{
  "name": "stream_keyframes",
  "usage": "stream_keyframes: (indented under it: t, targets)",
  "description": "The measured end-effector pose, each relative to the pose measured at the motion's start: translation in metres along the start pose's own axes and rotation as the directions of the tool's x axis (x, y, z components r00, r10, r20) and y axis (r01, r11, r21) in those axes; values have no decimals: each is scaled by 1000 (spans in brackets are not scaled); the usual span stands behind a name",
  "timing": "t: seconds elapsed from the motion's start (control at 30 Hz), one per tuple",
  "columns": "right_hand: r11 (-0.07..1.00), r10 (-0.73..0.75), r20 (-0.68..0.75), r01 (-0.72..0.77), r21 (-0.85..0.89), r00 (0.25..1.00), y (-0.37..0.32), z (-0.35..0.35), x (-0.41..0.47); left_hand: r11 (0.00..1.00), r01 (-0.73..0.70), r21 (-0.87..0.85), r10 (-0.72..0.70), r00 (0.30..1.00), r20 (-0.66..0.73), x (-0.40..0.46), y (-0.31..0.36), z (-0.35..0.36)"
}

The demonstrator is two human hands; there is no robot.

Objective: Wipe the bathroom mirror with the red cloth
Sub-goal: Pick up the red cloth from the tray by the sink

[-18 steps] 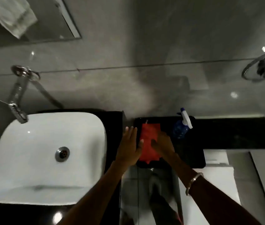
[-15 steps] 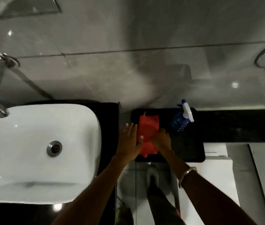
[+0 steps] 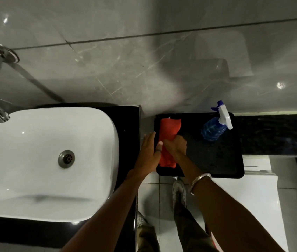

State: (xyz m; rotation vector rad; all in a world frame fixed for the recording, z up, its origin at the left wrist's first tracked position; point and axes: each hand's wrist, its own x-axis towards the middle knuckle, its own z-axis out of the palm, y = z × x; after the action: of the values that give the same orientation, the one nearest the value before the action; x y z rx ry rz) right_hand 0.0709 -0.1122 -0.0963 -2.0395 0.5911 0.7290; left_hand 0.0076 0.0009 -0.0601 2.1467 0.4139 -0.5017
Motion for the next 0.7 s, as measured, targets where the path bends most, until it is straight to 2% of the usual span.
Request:
stream_keyframes:
  t: [0.1, 0.2, 0.23, 0.3, 0.37, 0.43, 0.47, 0.5, 0.53, 0.57, 0.63, 0.67, 0.7]
  targets:
    - [993, -113, -27, 112, -28, 993, -24, -18, -30, 969, -64, -238, 47, 996, -74, -12, 17, -20]
    - [944, -325, -118, 314, -104, 938, -65, -42, -82, 831, -174, -528, 70, 975, -210, -26, 42, -52]
    - [904, -422, -116, 407, -132, 899, -79, -46, -104, 740, -176, -649, 53, 978, -204, -31, 49, -60]
    - [772, -614, 21, 606, -193, 789, -116, -54, -154, 441, -132, -888, 0, 989, -147, -42, 70, -86]
    - [629, -710, 231, 747, -216, 665, -149, -56, -201, 137, -193, -972, 81, 980, -183, -57, 82, -110]
    - [506, -789, 271, 833, -223, 552, -182, -65, -236, -131, -214, -968, 209, 949, -238, -77, 105, -147]
    - [455, -841, 221, 867, -205, 494, -194, -71, -247, -214, -280, -936, 257, 908, -331, -89, 114, -164]
    - [373, -904, 146, 909, -187, 401, -215, -78, -259, -271, -403, -874, 359, 800, -480, -102, 127, -189]
    - [297, -945, 82, 935, -194, 317, -233, -86, -267, -240, -572, -785, 299, 726, -620, -119, 137, -209]
    - [229, -971, 23, 949, -216, 240, -252, -94, -274, -252, -649, -718, 257, 670, -696, -132, 151, -229]
    - [108, -993, -73, 958, -267, 92, -296, -115, -294, -231, -671, -705, 236, 664, -709, -157, 184, -274]
    - [57, -993, -112, 952, -302, 24, -320, -128, -305, -194, -676, -711, 151, 696, -702, -170, 201, -298]
    - [21, -989, -144, 938, -346, -31, -342, -140, -314, -167, -715, -679, 77, 677, -732, -176, 215, -318]
